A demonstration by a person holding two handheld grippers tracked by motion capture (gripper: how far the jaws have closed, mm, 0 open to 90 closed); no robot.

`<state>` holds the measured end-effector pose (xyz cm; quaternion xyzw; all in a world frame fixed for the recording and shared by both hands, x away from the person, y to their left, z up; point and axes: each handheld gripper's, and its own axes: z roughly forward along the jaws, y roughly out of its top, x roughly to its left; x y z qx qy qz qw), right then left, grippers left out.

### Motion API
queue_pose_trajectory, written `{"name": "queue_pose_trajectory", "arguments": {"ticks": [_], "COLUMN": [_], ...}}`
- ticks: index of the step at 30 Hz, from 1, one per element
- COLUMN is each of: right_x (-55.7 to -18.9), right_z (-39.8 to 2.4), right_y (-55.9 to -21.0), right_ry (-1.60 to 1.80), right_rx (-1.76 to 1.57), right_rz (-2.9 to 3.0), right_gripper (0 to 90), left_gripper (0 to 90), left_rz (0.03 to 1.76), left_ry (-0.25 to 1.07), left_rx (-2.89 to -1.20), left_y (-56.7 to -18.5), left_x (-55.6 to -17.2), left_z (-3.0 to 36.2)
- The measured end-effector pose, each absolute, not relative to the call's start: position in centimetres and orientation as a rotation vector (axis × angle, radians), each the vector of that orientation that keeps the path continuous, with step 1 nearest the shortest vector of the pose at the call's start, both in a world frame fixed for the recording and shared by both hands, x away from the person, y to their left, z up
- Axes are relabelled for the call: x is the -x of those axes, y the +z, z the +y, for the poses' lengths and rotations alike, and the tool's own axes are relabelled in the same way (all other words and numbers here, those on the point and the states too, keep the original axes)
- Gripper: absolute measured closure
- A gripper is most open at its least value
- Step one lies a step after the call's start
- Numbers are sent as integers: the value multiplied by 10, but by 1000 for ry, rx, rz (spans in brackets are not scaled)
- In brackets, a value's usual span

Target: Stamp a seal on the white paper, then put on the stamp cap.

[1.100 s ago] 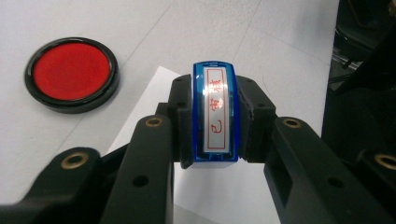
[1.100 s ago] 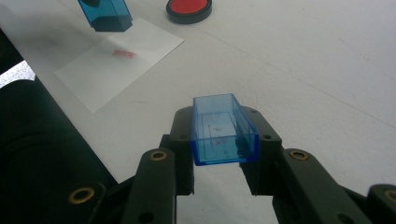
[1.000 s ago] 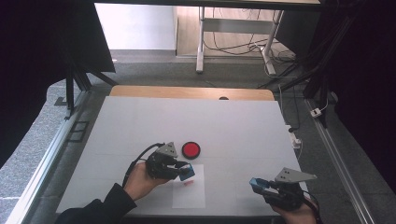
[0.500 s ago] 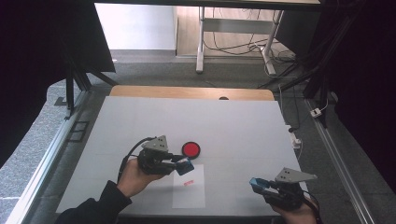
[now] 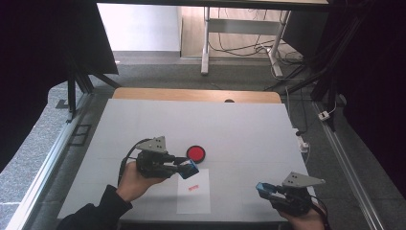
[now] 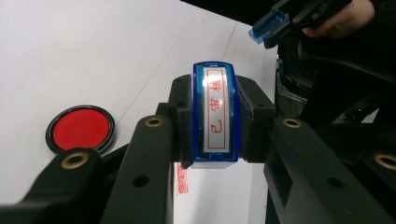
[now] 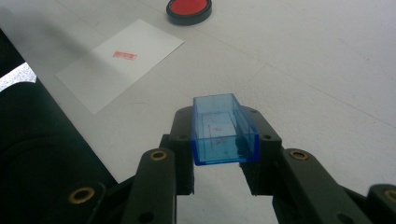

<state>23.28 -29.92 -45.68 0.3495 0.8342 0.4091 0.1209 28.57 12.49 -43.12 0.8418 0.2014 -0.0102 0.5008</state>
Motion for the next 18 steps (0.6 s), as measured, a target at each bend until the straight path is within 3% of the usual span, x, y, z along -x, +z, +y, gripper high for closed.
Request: {"name": "queue_pose_trajectory", "arguments": {"ticks": [18], "right_x": [-238], "right_z": [-277], "right_y": [-447], "right_ry": [1300], "right_rx": [-959], "right_rz": [2492], "right_gripper": [681], "left_gripper": [705], "left_rz": [507], "left_ry": [-32], "left_rx": [-2043], "left_y": [-436], "left_x": [-291], "left_z": [126]}}
